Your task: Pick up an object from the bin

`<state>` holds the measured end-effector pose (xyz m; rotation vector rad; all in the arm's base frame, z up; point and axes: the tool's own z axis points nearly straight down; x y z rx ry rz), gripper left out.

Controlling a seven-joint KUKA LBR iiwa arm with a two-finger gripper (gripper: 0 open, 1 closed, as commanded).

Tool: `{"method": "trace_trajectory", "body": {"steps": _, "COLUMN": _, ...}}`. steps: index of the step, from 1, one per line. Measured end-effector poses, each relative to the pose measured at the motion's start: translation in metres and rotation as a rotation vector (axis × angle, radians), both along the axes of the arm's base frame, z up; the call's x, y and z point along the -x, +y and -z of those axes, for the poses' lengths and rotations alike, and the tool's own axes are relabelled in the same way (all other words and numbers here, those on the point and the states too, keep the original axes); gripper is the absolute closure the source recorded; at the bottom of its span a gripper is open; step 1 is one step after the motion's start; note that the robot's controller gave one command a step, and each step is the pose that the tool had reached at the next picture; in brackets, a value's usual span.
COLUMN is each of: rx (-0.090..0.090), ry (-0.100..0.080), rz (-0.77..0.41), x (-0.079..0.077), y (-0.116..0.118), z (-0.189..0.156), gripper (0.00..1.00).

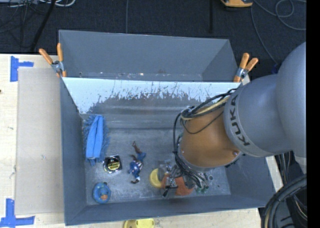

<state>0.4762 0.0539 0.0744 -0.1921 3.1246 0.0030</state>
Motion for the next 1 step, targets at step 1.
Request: {"method": "trace_trajectory", "body": {"steps": 1, "rx": 0.003, "ry": 0.014, "rz": -0.006, "x": -0.0010, "y": -0.0039, "z": -0.0452, "gripper": 1.00}}
